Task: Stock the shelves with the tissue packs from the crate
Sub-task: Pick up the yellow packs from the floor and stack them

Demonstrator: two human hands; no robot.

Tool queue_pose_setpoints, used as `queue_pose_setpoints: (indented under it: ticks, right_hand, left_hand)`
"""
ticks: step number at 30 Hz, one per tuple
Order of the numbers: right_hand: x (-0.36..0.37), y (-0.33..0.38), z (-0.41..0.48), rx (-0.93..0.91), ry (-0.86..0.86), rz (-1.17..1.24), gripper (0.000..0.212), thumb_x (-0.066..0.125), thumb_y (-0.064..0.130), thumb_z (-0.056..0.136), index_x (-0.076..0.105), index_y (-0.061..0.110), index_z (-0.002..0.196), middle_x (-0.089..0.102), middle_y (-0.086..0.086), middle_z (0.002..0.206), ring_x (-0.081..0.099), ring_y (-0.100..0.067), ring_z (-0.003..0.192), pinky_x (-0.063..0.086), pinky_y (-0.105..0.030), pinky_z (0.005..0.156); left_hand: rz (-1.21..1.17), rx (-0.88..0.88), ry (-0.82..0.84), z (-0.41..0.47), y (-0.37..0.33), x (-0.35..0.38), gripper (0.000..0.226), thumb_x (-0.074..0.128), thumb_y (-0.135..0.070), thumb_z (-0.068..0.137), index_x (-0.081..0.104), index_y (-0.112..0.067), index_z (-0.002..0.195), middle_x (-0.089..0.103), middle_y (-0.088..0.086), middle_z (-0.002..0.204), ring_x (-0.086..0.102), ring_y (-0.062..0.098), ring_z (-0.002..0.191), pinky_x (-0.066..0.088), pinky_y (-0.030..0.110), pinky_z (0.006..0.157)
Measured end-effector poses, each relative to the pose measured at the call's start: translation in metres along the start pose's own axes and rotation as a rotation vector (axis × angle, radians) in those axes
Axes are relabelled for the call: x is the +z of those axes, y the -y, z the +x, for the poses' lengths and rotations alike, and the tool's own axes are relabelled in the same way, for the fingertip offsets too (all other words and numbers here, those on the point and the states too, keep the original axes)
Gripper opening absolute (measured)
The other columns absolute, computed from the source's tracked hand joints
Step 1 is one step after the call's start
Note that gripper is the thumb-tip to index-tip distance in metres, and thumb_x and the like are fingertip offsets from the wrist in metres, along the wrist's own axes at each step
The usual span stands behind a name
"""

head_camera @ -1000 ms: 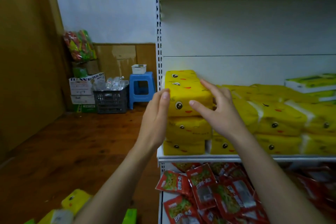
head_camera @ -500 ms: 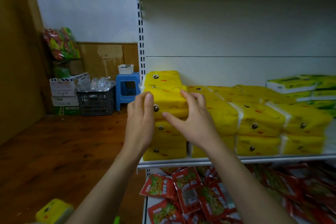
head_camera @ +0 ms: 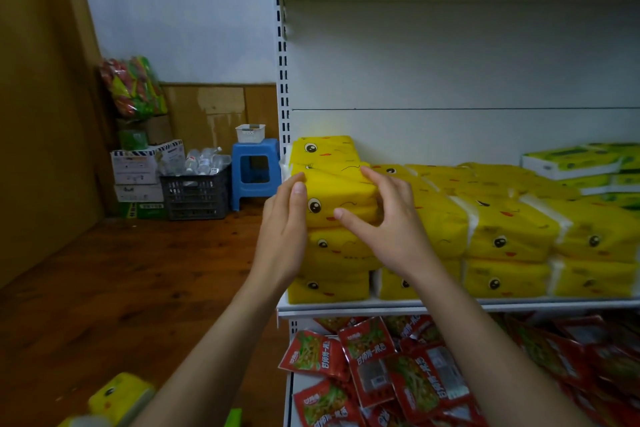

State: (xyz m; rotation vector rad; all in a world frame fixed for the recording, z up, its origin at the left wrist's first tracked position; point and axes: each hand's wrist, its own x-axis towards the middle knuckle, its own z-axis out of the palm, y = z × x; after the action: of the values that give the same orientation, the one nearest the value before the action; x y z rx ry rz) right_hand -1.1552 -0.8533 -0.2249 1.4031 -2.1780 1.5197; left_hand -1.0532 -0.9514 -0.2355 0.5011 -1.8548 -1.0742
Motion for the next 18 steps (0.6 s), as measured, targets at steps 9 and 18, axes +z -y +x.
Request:
queue_pose_setpoints:
  ticks: [9,18]
  right_hand:
    - [-0.005,0.017,0.003,-0.094,-0.051,0.015,0.074,0.065,0.041,0.08,0.027,0.031,0.142,0.024,0.005,0.142,0.026,0.002,0.123,0.021,0.01,0.076]
    - [-0.001,0.035,-0.003,-0.247,-0.114,-0.095,0.069,0.065,0.041,0.082,0.032,0.027,0.142,0.027,0.002,0.142,0.027,-0.006,0.132,0.024,-0.011,0.097]
  left_hand:
    - [-0.061,0.021,-0.008,-0.003,-0.008,-0.01,0.058,0.023,-0.054,0.088,0.022,-0.041,0.144,0.027,-0.011,0.152,0.028,0.01,0.138,0.031,0.039,0.111]
    - [-0.033,0.046,-0.055,0.004,0.002,-0.024,0.054,0.023,-0.051,0.093,0.021,-0.038,0.146,0.025,-0.007,0.153,0.025,0.009,0.138,0.024,0.032,0.109]
